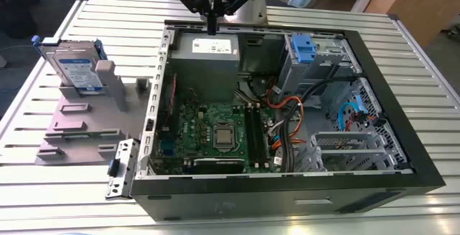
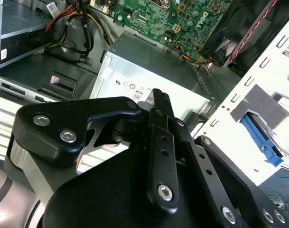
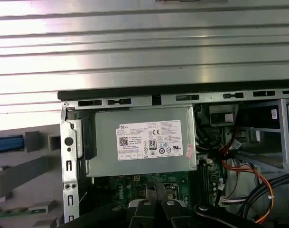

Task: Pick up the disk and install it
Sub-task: 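Reach for the disk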

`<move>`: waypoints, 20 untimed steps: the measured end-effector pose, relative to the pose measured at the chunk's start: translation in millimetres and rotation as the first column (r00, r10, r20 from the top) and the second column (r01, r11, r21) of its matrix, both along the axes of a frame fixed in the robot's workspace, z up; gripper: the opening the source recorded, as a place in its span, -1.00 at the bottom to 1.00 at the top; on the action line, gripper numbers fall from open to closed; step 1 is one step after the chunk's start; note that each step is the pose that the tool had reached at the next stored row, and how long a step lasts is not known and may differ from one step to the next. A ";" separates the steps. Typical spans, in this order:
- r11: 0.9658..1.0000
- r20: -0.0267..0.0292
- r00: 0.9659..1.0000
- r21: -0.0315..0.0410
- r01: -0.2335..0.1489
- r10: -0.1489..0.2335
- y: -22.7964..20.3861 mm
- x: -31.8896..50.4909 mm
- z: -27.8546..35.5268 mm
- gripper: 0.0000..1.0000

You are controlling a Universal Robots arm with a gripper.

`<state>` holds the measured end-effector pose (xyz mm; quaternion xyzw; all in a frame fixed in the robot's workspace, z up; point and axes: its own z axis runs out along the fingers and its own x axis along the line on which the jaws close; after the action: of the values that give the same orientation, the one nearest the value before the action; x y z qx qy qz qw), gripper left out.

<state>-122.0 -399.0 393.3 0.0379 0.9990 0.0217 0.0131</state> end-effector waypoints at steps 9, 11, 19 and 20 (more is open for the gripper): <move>1.000 0.000 1.000 0.000 0.000 0.000 0.0 -1.1 0.0 -0.79; 1.000 0.000 1.000 0.000 0.000 0.000 0.0 -1.4 -0.1 -0.79; 1.000 0.000 1.000 0.000 0.000 0.000 0.0 -12.1 -3.5 -0.79; 1.000 0.000 1.000 0.000 0.000 0.000 0.0 -12.2 -3.6 -0.79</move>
<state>-134.2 -398.9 389.7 0.0378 0.9990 0.0217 0.0131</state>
